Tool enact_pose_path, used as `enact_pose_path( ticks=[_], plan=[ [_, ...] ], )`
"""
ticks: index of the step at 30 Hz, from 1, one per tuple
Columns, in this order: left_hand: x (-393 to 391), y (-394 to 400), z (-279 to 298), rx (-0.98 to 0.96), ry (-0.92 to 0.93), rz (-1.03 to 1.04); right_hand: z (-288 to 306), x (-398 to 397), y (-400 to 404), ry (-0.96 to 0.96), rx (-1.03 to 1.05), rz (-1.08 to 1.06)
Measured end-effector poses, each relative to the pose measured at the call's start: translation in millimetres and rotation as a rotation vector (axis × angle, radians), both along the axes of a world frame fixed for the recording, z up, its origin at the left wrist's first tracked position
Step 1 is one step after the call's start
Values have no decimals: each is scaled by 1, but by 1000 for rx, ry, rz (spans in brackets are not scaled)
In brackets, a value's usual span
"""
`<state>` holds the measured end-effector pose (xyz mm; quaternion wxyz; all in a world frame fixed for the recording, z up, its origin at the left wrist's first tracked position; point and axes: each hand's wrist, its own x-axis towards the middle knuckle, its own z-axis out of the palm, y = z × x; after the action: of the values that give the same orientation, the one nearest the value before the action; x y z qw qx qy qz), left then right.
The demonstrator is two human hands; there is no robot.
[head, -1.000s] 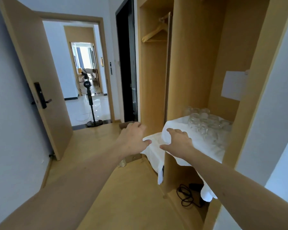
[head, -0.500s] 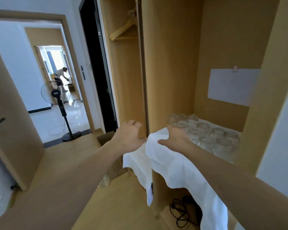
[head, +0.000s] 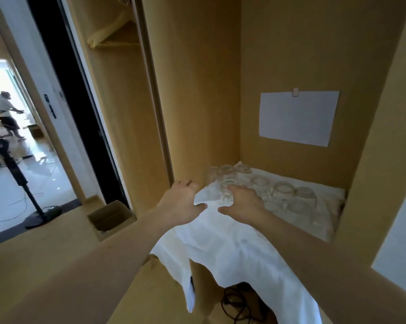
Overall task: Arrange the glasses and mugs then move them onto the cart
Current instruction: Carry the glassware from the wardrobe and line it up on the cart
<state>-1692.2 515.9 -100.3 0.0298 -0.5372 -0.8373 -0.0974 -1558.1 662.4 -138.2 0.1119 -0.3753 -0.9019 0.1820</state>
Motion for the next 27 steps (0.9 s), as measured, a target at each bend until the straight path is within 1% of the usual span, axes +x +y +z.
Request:
enact_pose_path(
  ticks=[6,8,10,14,18,21,27],
  plan=[
    [-33,61,3,14,1,-220,7,-3,34,36,-20,-167],
    [-45,79,7,18,35,-294,9,-6,44,31,-16,-208],
    [-59,96,11,17,43,-337,13,-15,51,24,-7,-241],
    [-89,116,11,2,47,-408,18,-35,58,90,3,-316],
    [-123,128,6,-25,71,-478,9,-50,56,51,-3,-385],
    [-146,144,0,-5,39,-489,0,-55,57,32,-6,-441],
    [-157,186,-14,-38,-127,-486,-7,-61,76,-31,-53,-522]
  ],
)
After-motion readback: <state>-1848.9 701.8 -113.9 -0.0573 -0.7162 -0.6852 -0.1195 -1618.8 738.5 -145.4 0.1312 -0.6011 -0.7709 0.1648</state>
